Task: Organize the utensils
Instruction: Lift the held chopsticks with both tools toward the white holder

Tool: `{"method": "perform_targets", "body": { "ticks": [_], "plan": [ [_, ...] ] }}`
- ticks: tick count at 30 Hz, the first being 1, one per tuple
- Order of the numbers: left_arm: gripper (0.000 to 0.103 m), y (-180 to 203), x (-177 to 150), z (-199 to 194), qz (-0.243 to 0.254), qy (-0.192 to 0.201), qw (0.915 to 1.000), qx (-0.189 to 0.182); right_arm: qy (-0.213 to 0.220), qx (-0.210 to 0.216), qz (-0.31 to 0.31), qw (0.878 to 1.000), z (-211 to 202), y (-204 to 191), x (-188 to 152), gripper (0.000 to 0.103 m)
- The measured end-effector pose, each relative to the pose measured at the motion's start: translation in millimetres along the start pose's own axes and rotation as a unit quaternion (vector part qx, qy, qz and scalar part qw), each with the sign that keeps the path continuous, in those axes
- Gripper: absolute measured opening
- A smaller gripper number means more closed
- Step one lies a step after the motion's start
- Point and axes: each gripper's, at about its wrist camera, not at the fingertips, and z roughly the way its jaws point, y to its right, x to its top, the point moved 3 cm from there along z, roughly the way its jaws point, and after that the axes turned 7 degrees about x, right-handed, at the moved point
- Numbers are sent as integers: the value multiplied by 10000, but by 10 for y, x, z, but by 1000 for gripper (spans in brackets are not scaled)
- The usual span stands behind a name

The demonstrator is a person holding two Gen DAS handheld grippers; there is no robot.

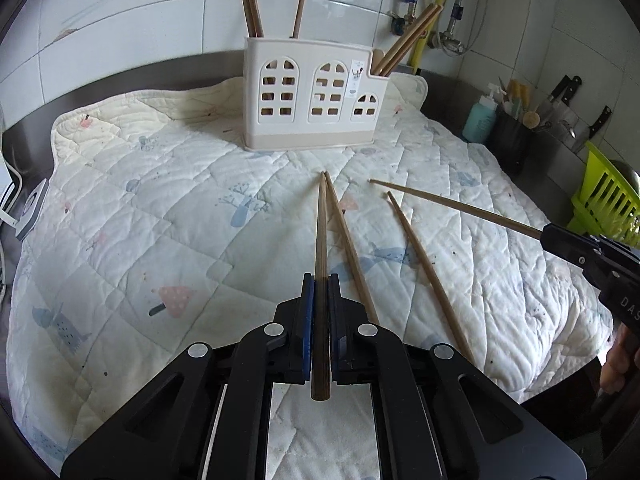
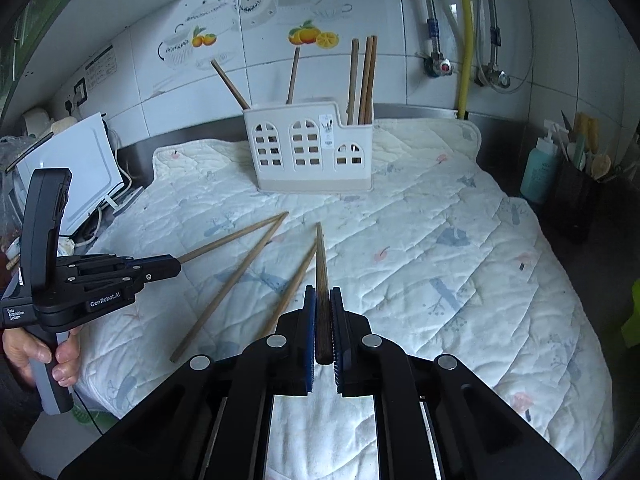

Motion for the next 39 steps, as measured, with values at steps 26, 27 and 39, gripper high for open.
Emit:
{"method": "perform_targets", "body": {
  "ticks": [26,27,39],
  "plan": [
    [5,-12,1086,-320,361,646,9972,-128,649,297,-605,9956,-94,76,1692,7],
    [5,-10,1132,-331,395,675,9969,-105,673,255,-660,9952,-108,82,1780,7],
    [5,-7,1854,-638,363,1254,9911,-241,674,-120,-1165,9908,-146,91,2464,7]
  ]
}}
